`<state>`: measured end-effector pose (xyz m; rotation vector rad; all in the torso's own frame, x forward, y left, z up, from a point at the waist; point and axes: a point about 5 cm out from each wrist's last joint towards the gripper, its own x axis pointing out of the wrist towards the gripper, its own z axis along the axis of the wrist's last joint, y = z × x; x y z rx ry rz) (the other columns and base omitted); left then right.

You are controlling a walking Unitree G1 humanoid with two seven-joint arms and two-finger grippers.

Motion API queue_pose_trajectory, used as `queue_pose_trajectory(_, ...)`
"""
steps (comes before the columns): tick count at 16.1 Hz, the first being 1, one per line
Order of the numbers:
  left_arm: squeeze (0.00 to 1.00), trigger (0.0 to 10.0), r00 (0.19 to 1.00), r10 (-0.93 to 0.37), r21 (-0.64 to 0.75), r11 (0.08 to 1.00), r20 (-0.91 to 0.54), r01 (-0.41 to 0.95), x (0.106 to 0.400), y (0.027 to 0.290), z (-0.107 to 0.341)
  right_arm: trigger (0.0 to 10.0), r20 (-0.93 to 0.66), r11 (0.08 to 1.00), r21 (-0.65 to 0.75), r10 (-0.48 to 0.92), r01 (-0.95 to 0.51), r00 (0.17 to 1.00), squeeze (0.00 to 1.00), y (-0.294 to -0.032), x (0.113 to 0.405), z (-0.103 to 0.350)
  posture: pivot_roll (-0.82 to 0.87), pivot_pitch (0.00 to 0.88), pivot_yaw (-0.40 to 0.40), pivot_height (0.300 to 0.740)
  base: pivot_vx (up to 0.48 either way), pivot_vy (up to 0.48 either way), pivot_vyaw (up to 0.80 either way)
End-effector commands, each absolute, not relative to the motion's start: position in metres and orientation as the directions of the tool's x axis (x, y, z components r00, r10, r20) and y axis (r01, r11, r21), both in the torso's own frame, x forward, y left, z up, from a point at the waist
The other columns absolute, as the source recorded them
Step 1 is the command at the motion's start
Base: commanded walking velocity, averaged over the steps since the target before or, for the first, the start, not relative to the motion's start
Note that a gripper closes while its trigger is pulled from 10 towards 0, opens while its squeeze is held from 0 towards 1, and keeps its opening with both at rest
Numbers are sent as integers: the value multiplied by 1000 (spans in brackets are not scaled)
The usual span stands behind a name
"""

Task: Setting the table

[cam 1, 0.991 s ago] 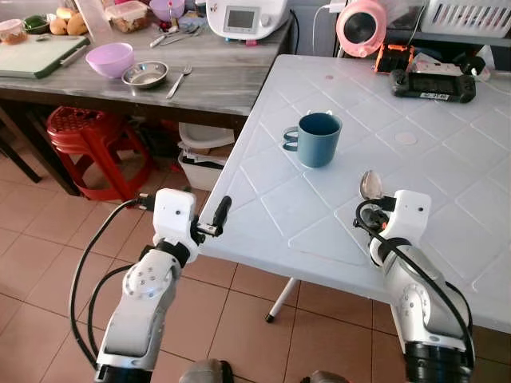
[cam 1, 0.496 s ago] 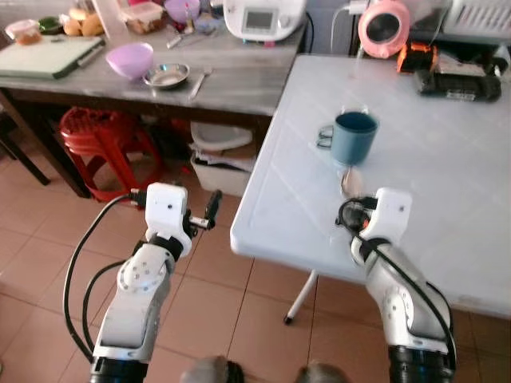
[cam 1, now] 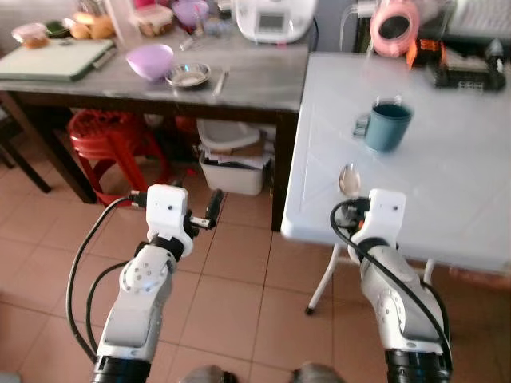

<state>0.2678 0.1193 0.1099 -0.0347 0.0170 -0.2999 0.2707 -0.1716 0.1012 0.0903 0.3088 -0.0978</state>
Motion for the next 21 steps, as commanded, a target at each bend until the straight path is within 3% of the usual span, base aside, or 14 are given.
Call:
queue_pose_trajectory(1, 0, 10000, 952, -306, -22, 952, 11, 306, 269, 120, 114, 10000, -277, 992, 69, -84, 107, 957, 0, -170, 274, 107, -41, 0, 54, 740, 240, 416, 0)
queue_pose_trajectory(5, 0, 10000, 950, -313, -9, 950, 26, 313, 269, 119, 114, 10000, -234, 989, 61, -117, 134, 965, 0, -176, 277, 111, -45, 0, 53, 740, 352, 313, 0)
queue_pose_trajectory(21, 0, 10000, 953, -301, -8, 954, 41, 301, 276, 114, 112, 10000, -156, 998, -10, -69, 68, 985, 0, -175, 283, 118, -56, 0, 56, 740, 468, 0, 0)
